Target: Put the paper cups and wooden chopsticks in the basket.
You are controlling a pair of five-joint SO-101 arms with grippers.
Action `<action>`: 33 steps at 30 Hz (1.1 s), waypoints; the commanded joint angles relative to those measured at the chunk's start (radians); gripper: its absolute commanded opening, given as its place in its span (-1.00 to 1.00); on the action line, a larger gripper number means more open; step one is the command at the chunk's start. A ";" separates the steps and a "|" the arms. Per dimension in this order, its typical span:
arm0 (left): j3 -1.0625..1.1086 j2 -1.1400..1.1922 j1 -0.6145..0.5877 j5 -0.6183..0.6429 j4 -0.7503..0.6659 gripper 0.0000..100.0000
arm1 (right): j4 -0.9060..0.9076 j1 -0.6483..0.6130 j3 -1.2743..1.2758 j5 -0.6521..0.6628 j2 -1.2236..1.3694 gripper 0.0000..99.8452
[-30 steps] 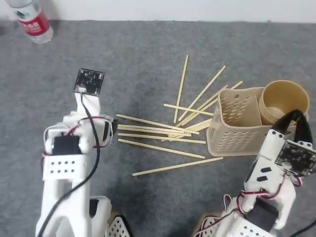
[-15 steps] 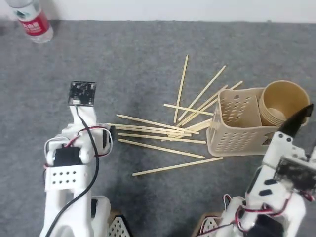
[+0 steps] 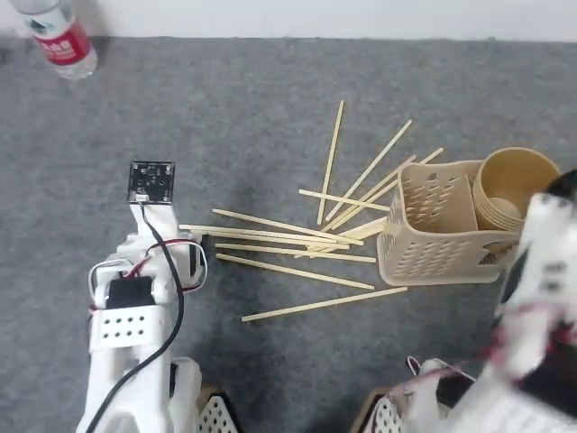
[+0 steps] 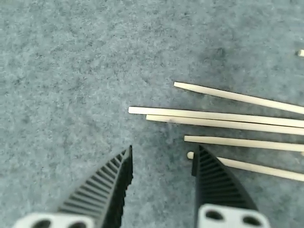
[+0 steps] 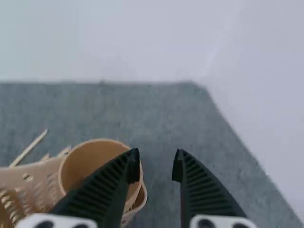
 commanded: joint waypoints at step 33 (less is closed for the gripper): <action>0.007 -0.011 -0.002 0.005 -0.025 -0.60 | 0.366 0.015 -0.390 0.173 1.056 -0.99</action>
